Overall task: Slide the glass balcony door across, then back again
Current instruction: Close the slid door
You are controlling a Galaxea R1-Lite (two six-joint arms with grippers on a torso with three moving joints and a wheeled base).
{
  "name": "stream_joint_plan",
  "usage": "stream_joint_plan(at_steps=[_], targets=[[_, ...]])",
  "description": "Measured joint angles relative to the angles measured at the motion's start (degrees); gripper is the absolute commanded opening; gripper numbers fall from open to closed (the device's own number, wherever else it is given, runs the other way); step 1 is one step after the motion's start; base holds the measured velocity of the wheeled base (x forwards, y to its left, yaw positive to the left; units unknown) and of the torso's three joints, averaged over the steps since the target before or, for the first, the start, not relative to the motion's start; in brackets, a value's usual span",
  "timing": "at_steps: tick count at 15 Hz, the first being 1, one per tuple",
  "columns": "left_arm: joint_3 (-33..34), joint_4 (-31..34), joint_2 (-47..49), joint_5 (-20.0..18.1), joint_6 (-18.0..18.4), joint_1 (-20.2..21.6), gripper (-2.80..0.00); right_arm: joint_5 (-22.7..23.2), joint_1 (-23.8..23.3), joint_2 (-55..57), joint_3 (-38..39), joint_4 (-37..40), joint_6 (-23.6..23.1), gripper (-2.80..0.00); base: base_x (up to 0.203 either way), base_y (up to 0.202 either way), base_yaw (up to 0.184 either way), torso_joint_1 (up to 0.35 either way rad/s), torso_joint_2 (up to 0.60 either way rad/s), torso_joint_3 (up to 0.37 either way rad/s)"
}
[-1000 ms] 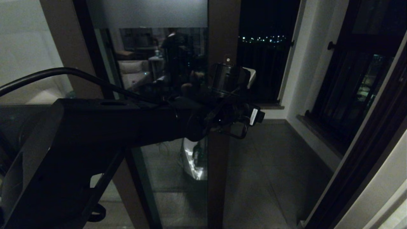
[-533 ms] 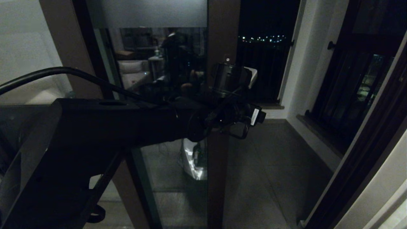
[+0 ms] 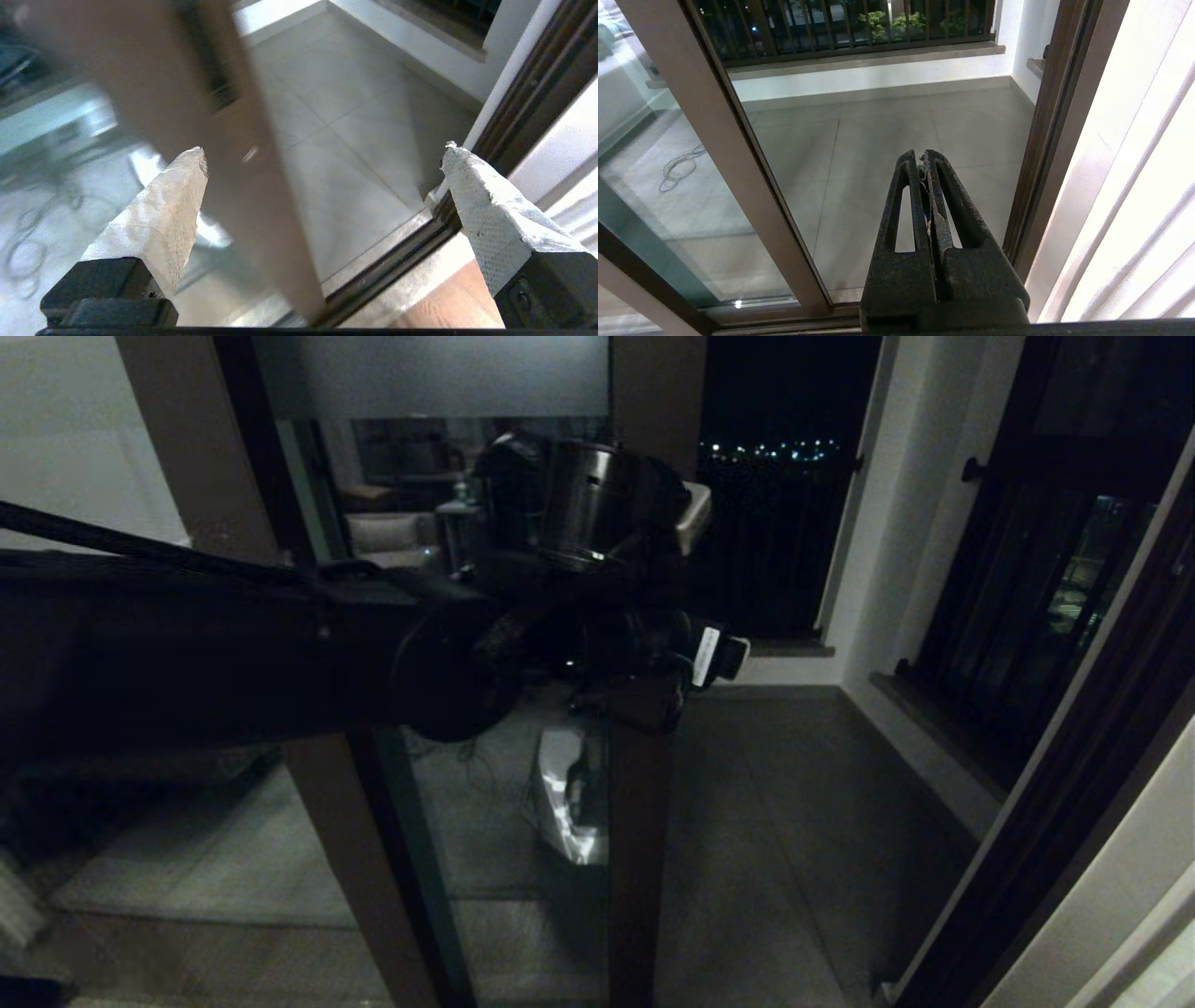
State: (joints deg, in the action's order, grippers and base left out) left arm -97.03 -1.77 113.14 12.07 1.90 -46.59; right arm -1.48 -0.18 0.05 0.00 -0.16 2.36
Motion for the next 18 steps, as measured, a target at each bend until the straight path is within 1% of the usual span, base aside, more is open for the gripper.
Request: stream_joint_plan(at_steps=[4,7,8,9,11,13,16,18], targets=[[12.74,0.15,-14.63,3.94,0.00,1.78,0.00,0.00,0.00,0.00,0.00,0.00,0.00,-2.80,0.000,0.000,0.000,0.000,0.00,0.000],[22.13,0.26,-25.17,5.17,0.39,2.84,0.00,-0.01,0.00,0.00,0.00,0.00,-0.02,-2.80,0.000,0.000,0.000,0.000,0.00,0.000],[24.85,0.28,-28.62,6.15,0.46,3.02,0.00,-0.01,0.00,0.00,0.00,0.00,0.00,-2.80,0.000,0.000,0.000,0.000,0.00,0.000],[27.46,0.33,-32.04,7.59,0.50,3.16,-2.80,-0.01,0.00,0.00,0.00,0.00,0.00,-2.80,0.000,0.000,0.000,0.000,0.00,0.000],[31.85,0.93,-38.28,10.44,0.52,3.29,-2.80,0.00,0.01,0.00,0.00,0.00,0.00,-2.80,0.000,0.000,0.000,0.000,0.00,0.000],[34.83,3.62,-44.49,11.52,0.49,3.71,-2.80,-0.01,0.00,0.00,0.00,0.00,0.00,-2.80,0.000,0.000,0.000,0.000,0.00,0.000],[36.85,7.59,-51.71,11.79,0.46,8.09,-2.80,-0.01,0.00,0.00,0.00,0.00,0.00,-2.80,0.000,0.000,0.000,0.000,0.00,0.000],[37.93,8.30,-55.62,11.63,0.51,12.27,-2.80,0.00,0.00,0.00,0.00,0.00,-0.02,-2.80,0.000,0.000,0.000,0.000,0.00,0.000]])
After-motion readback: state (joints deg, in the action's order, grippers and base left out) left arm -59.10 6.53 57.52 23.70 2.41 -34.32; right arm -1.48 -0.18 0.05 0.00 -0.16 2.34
